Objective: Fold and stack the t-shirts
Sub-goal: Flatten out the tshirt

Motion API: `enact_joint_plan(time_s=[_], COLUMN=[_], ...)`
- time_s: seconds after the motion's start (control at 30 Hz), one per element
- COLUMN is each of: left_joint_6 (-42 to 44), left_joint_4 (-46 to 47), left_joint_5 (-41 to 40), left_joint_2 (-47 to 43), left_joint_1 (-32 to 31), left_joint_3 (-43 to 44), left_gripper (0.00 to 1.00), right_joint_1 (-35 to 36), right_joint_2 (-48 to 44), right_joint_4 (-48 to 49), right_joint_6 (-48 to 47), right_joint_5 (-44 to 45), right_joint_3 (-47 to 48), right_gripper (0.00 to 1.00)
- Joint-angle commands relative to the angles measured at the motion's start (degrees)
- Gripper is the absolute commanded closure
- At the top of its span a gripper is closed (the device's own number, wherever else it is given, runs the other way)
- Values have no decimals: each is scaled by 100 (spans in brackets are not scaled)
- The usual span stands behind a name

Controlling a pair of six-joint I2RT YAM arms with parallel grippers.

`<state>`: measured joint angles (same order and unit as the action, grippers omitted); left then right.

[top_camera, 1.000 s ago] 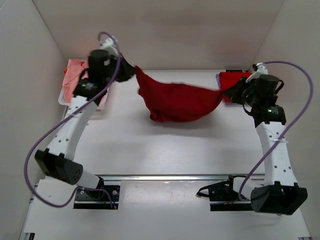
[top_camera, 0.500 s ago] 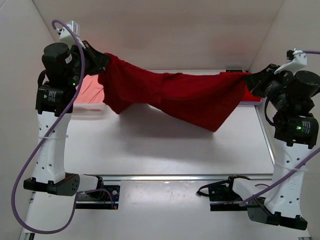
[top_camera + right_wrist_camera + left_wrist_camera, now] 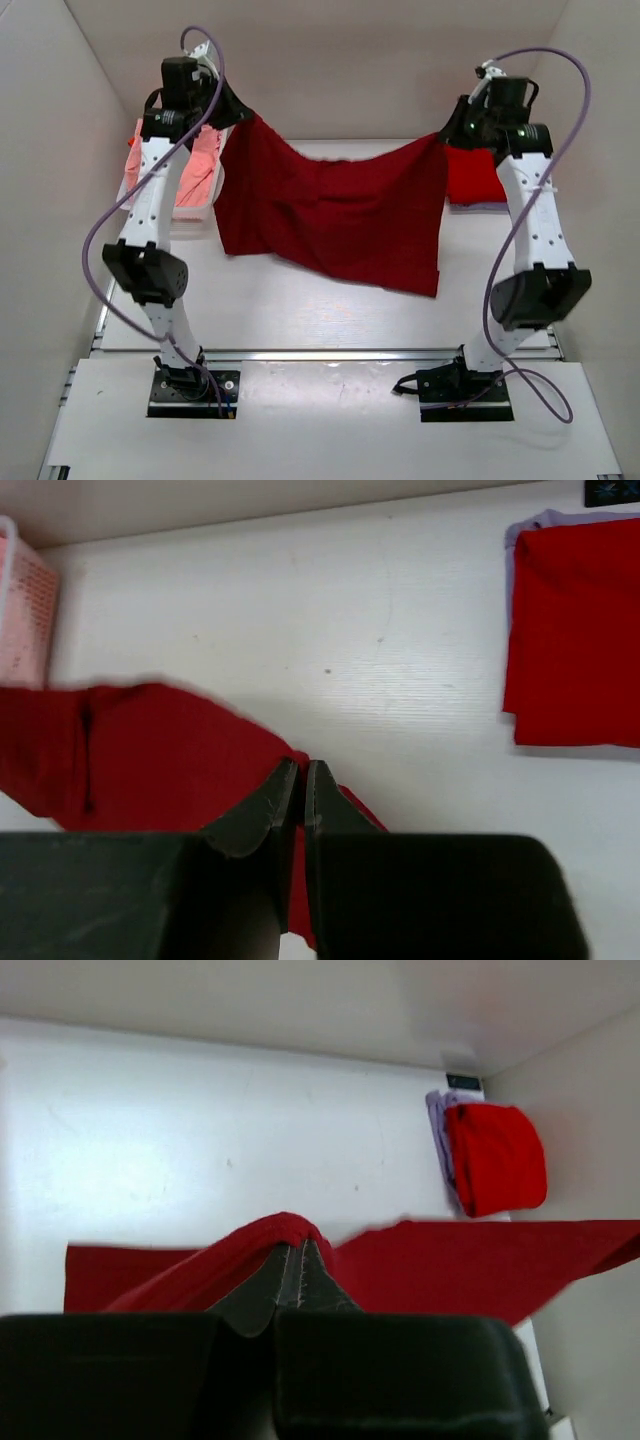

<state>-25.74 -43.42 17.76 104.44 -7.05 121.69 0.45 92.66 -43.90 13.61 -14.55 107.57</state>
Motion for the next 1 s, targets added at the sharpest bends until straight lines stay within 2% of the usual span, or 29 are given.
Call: enact_joint_plan(time_s=[0.0,0.07,0.1,0.17,0.27,0.37,0.43,0.47,0.6,0.7,0.8,0.87,0.9,0.97], left_joint_6=[-150,-204,-195,-195,-55,69,25,-10,69,-19,-28,-28,-28,25], left_joint_4=[130,263,325,387,492,834,1351,1589,1600,1408,1021,775,704,536], left_joint_5=[298,202,219,342,395,324,447,657,914,957,958,862,774,703], left_joint_2=[-99,-519,-635,-994,-1434,-2127,-2619,-3040,-3929,-4658,-5327,-5671,-5811,-5804], left_joint_1=[335,554,651,705,627,529,547,564,433,327,344,362,362,239], left_joint_3=[1584,1393,1332,1077,200,-1460,-3134,-4300,-6345,-7471,-8263,-8493,-8539,-8678], left_gripper=[100,100,100,100,100,100,100,100,100,100,100,100,100,100], right_joint_1=[157,367,342,115,-18,-10,16,78,298,193,-36,-342,-326,146], right_joint_2=[-39,15,-81,-598,-1056,-1469,-1758,-2030,-2751,-3296,-3754,-3930,-3992,-4002], right_joint_4=[-64,-434,-313,55,276,539,698,751,637,348,-55,-241,-320,-417], right_joint_6=[-331,-577,-622,-517,-499,-543,-508,-473,-297,-25,37,-42,45,89], right_joint_5=[740,1442,1437,1158,1103,849,718,621,725,523,313,164,215,435], right_joint_3=[1788,2644,2516,1702,750,-811,-1768,-2705,-4433,-5270,-5929,-6246,-6283,-6152], right_gripper=[100,99,100,99,100,100,100,100,100,100,100,100,100,100])
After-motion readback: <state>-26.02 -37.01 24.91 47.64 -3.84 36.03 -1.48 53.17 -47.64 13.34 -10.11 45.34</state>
